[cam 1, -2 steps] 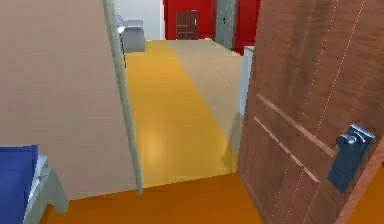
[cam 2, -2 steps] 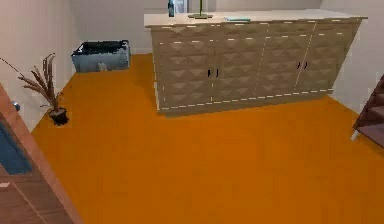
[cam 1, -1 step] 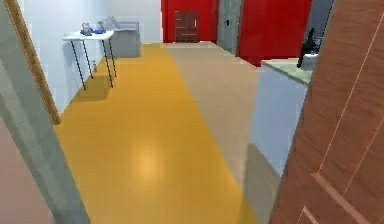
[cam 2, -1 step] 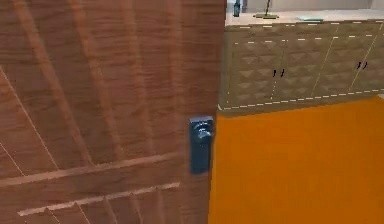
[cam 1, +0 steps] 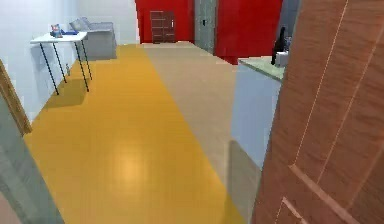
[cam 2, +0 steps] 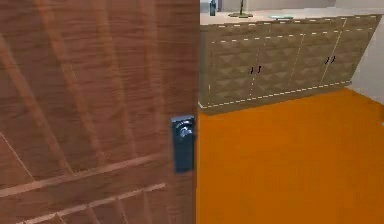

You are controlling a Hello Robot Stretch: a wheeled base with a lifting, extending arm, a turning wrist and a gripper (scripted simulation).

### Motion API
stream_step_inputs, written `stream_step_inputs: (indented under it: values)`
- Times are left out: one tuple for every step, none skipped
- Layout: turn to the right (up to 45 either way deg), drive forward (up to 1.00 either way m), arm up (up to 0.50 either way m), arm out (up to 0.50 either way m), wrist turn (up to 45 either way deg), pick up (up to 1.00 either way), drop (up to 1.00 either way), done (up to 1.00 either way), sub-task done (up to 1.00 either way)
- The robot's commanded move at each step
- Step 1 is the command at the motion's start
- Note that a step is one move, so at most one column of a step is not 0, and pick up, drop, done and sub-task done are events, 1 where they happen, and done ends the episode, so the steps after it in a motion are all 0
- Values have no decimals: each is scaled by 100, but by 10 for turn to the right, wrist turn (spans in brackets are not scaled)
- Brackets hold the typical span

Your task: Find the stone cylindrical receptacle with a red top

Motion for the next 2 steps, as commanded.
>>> stream_step_inputs:
  values:
    - [0, 45, 0, 0, 0, 0, 0, 0, 0]
    - [-150, 0, 0, 0, 0, 0, 0, 0, 0]
